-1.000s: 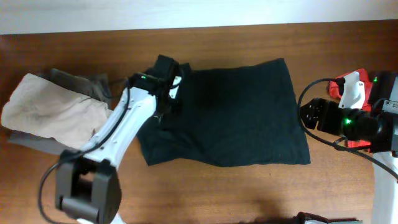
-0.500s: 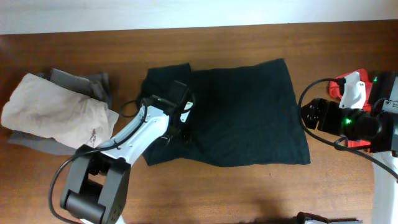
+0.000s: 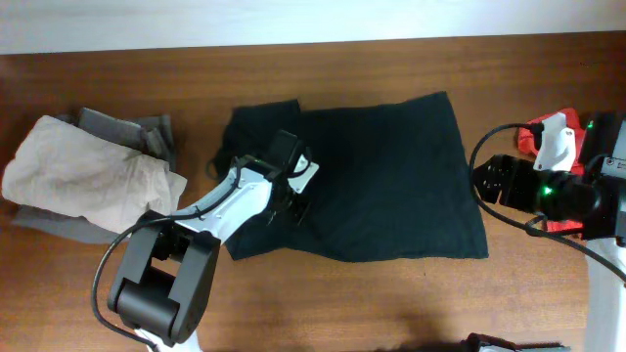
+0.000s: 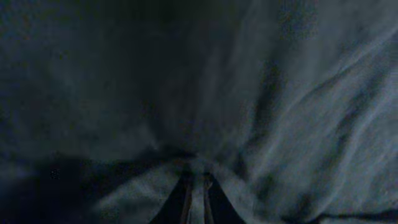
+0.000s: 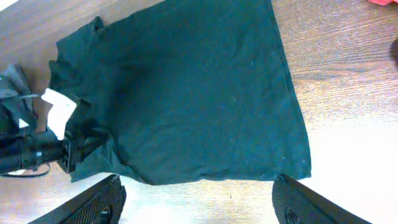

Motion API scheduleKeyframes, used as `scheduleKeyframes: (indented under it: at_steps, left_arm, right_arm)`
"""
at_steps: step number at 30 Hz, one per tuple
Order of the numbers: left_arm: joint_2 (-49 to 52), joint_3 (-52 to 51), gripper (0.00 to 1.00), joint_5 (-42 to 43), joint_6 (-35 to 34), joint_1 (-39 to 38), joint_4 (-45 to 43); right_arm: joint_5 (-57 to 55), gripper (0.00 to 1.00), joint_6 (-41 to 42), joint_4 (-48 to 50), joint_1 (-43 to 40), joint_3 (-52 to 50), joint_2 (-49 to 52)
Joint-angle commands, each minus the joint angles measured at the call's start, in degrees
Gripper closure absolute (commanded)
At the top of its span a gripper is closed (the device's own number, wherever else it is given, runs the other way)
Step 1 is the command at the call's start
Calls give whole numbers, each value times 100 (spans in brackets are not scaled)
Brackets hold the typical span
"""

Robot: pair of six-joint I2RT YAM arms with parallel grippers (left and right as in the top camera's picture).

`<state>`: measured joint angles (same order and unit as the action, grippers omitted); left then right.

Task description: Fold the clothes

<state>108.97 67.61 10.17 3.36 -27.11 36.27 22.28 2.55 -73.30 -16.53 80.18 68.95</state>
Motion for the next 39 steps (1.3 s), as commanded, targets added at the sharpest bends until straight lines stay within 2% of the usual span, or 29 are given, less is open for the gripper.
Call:
scheduleKeyframes:
  at_steps: [1,4,6,8,10,12,17,25,29,34,39]
  left_arm:
    - [33,354,84,144,710,-37,-177]
    - [31,734,71,59,767,-37,-59]
    - [31,1132,67,-133,726,-35,293]
    - [31,1574,60,-461,608,-35,726]
    - [31,2409,58,-1193,461,15,1460]
    - [31,3064,49,-1460,461,131,1864]
    - [31,3731,37,-1276,319,616,1786]
    - [621,3735,36,793,914,1720,1314]
    - [1233,3757,36,1377,968,2114,944]
    - [1915,3829,36,1460,1005,2317,227]
    - [2243,3829,36,1047,1003,2317,-568]
  right_arm:
    - [-48,20,-61,-26,-26,-26,4]
    - [-48,20,-61,-26,-26,-26,4]
    - [-48,20,-61,-26,-26,-26,4]
    - [-48,19,-63,-24,-26,-26,4]
    - [-48,18,-63,-9,-26,-26,7]
    - [-48,17,-61,0,-26,-26,26]
    - [-48,17,-63,-55,-26,-26,205]
    - [249,18,-188,-72,0,-26,616]
    - [424,17,-345,7,166,-26,643]
    - [415,18,-365,20,409,-26,643]
    - [404,17,-365,11,577,-26,643]
